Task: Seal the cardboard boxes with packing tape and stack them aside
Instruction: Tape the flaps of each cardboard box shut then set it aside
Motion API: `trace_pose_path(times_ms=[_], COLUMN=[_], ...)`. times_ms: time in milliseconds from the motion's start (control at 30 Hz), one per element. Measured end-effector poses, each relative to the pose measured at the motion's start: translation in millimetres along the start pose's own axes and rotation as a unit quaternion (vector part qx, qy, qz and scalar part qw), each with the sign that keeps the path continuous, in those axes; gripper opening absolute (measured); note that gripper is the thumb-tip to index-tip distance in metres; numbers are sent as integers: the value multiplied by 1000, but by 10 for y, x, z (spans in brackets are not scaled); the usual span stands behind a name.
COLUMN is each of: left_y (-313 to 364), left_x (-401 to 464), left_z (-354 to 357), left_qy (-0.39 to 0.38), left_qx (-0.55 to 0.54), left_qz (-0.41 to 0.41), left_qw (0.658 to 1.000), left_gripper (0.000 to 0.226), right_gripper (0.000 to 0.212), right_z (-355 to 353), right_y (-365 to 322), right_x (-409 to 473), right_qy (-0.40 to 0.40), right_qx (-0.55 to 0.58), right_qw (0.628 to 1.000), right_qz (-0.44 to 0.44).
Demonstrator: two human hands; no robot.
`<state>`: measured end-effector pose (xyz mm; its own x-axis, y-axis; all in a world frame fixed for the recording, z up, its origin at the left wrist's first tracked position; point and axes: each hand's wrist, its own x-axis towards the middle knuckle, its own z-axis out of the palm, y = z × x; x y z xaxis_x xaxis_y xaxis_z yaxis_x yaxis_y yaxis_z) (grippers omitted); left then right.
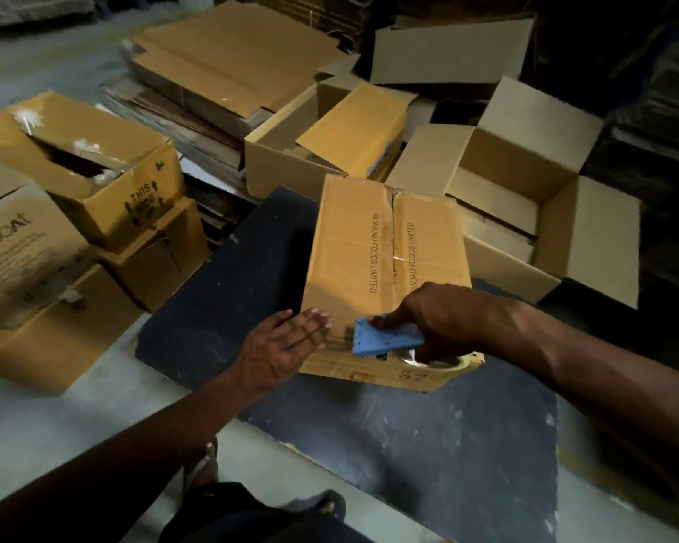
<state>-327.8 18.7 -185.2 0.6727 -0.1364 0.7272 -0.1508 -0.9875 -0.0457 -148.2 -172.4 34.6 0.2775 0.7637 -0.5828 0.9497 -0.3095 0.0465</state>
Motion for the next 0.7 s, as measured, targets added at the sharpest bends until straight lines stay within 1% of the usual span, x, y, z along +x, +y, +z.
trace_pose_path(times_ms=[100,200,267,367,533,600,700], left_y=[11,33,36,18,37,21,25], left_x=[-10,2,3,-28,-15,4,24], left_z=[-18,-27,-18,9,-67,-111,-162], left_qy=[-4,-10,-13,-18,-44,-62,-91], left_qx=[14,14,13,6,-28,-28,-36], left_qz=[-2,-15,-17,-19,-32,-31,-33], left_qw=[1000,1000,1000,1000,998,997,995], left_gripper=[30,32,32,30,33,37,40], right_gripper=[84,79,74,71,70,72,72], right_z=[30,35,9,77,411,464,456], right_y=[123,343,517,692,707,702,691], right_x=[-73,-264,-449,-655,-548,-488,-454], right_qy=[-1,-10,-22,-19,0,3,6], right_qx=[2,-2,-16,-9,6,15,-6], right_qw=[1000,1000,999,998,998,998,998], right_qz=[-4,8,25,54,60,65,64])
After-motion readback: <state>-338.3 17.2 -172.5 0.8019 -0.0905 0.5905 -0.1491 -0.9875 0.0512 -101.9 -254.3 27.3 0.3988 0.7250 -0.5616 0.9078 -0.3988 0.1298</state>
